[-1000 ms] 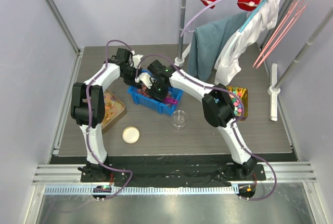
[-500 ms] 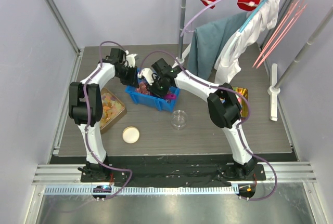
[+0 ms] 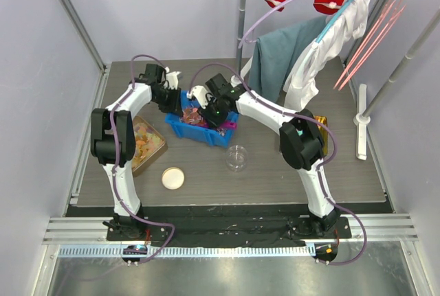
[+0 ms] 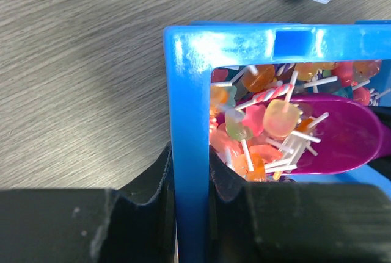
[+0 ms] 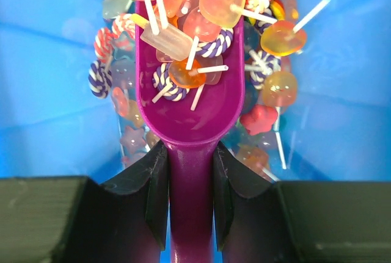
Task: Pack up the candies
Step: Scoop the fake candies from the storage box.
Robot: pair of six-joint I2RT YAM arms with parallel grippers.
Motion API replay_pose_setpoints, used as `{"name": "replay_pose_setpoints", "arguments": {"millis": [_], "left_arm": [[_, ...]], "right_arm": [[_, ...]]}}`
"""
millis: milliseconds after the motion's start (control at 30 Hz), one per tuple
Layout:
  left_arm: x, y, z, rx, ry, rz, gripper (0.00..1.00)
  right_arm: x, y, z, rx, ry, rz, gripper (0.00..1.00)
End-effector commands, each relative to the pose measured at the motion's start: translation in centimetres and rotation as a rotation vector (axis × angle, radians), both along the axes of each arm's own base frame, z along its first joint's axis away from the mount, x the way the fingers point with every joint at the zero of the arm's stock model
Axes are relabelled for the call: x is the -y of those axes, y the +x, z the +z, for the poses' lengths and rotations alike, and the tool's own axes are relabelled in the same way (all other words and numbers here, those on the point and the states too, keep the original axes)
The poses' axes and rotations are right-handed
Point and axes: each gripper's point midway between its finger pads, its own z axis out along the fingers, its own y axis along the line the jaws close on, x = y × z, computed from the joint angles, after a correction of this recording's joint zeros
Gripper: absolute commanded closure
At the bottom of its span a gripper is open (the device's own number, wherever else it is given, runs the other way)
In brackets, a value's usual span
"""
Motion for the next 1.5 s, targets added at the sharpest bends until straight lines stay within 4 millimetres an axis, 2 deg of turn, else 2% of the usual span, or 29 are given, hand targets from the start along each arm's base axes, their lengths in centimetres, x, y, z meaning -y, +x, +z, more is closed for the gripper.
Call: {"name": "replay_pose_setpoints", "arguments": {"millis": [0, 133, 267, 500, 767, 933, 1067, 1233, 1467], "left_arm": [[0.9, -0.7, 1.4, -0.022, -0.065, -0.02, 1.0], [0.7, -0.8, 1.1, -0.023, -0.061, -0.016, 1.0], [0.7, -0.8, 0.9, -0.027, -0.058, -0.016, 1.0], [0.6, -0.9, 0.2, -0.045, -0.055, -0.014, 1.0], [0.5, -0.9, 0.2, -0.043, -0.041, -0.008, 1.0], [0.1, -0.7, -0.1, -0.044, -0.019, -0.02, 1.0], [0.1, -0.8, -0.3, -0.05, -0.017, -0.026, 1.0], [-0.1, -1.1, -0.6, -0.063, -0.008, -0.03, 1.0], [-0.6, -0.7, -0.6, -0.056, 0.015, -0.031, 1.0]], "right_arm": [[0.6, 2.2, 6.9, 0.147, 0.069, -0.047, 0.99], [0.9, 1.9, 7.5, 0.153, 0.072, -0.045, 0.99], [1.1, 1.7, 7.1, 0.151, 0.069, -0.05, 0.99], [1.4, 1.8, 8.5, 0.184, 0.077, -0.053, 0.99], [1.8, 1.3, 8.6, 0.183, 0.086, -0.054, 0.99], [2.1, 1.0, 10.8, 0.198, 0.136, -0.06, 0.99], [2.6, 1.1, 11.5, 0.211, 0.167, -0.065, 0.99], [3.2, 1.1, 11.2, 0.21, 0.189, -0.064, 0.99], [4.1, 0.6, 13.5, 0.253, 0.231, -0.048, 0.99]]}}
